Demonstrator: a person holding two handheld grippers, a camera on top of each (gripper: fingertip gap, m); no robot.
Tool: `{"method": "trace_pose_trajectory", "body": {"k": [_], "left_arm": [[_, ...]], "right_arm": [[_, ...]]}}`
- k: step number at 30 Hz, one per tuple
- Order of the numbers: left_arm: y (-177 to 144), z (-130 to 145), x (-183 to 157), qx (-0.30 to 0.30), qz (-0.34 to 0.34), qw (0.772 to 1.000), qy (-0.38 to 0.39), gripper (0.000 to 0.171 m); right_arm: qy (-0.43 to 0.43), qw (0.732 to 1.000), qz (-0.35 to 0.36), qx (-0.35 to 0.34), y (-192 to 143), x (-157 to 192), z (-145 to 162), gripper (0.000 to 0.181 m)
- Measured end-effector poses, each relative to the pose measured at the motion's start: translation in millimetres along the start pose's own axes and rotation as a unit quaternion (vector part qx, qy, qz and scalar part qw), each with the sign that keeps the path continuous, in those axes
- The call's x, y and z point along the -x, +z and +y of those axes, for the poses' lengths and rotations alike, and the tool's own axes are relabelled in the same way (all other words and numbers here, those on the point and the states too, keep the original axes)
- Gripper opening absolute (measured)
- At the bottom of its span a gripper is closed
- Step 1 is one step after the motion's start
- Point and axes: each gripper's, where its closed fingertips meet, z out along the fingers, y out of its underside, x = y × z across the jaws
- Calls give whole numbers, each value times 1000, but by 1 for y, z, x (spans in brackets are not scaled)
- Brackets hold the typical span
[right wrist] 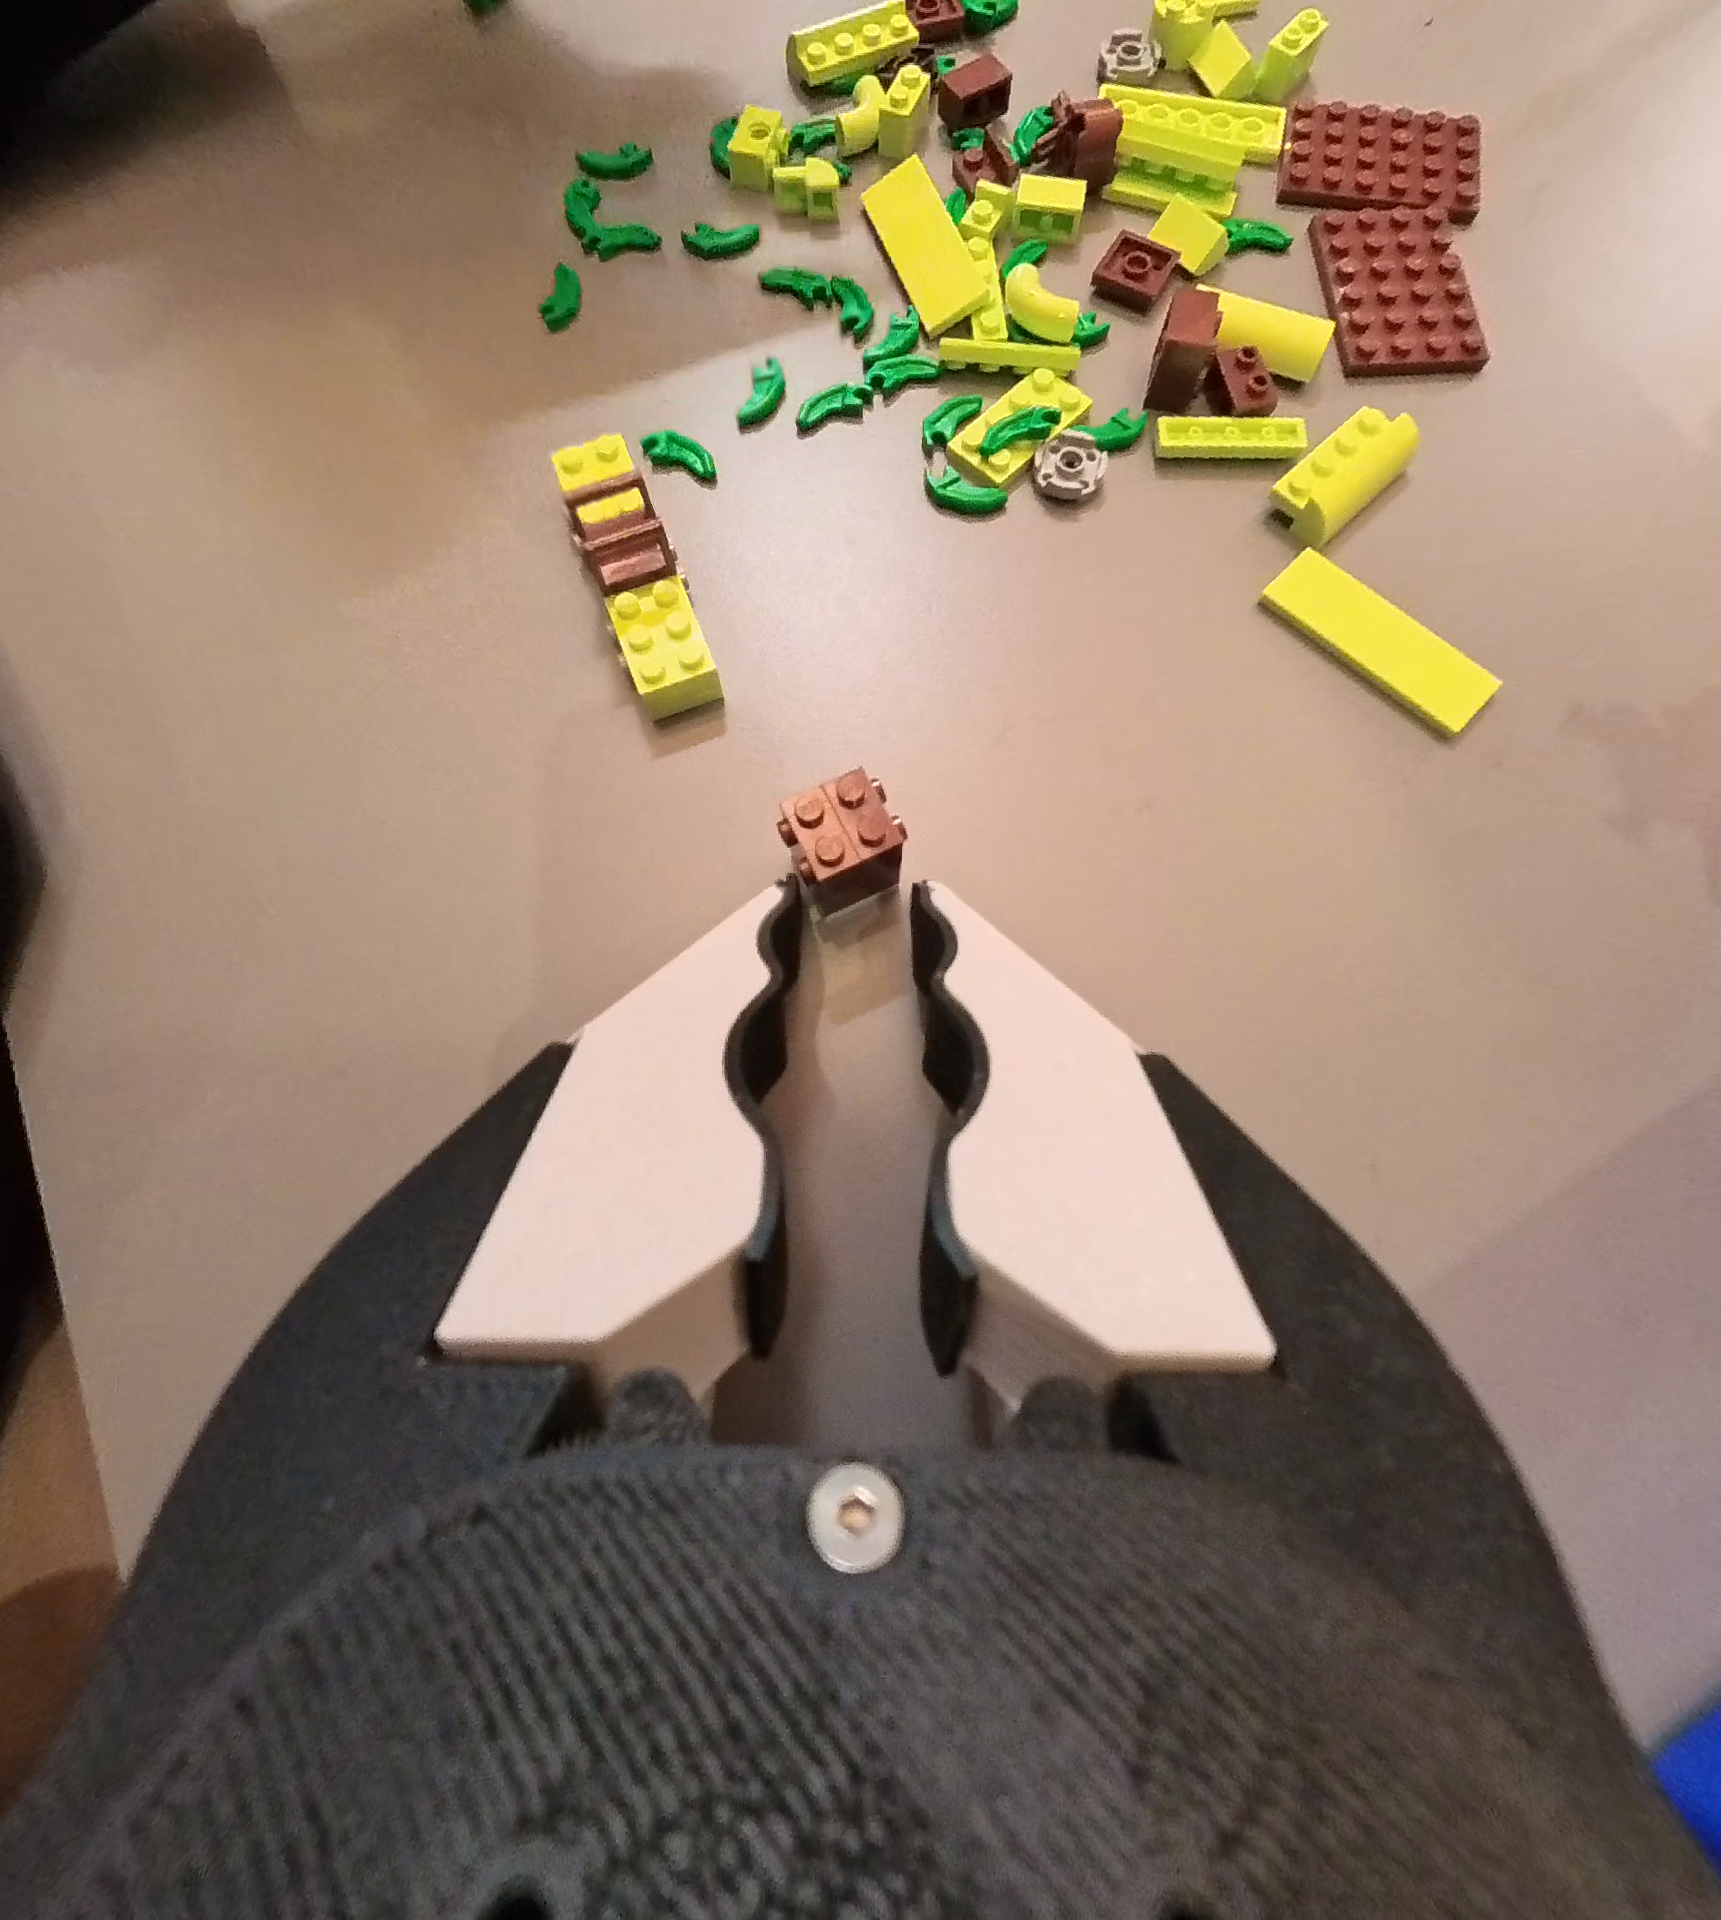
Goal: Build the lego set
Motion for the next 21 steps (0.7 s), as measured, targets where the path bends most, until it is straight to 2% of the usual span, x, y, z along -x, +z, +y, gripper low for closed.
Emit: {"method": "trace_pose_trajectory", "body": {"k": [6, 8, 11, 13, 15, 17, 19, 21], "left_arm": [[-39, -2, 70, -29, -130, 990, -55, 25], [-51, 8, 90, -3, -188, 980, -65, 20], [-57, 13, 95, 42, -229, 972, -21, 17], [-55, 9, 90, 44, -224, 974, -18, 16], [-48, 15, 82, 72, -187, 979, -44, 15], [-39, 38, 72, 149, -138, 977, -69, 16], [-40, 67, 64, 238, -108, 963, -71, 17], [-45, 89, 58, 297, -90, 948, -70, 19]], "right_arm": [[1, 1000, 2, -2, 0, -1, 0, 26], [8, 1000, 7, -13, -3, -4, -3, 32], [20, 998, 17, -51, -11, -10, -12, 39], [26, 996, 34, -77, -17, -16, -18, 43], [18, 992, 69, -108, -24, -24, -26, 41], [2, 986, 102, -135, -31, -29, -33, 38], [-10, 982, 120, -147, -33, -31, -36, 36], [-15, 982, 125, -144, -33, -31, -36, 35]]}}
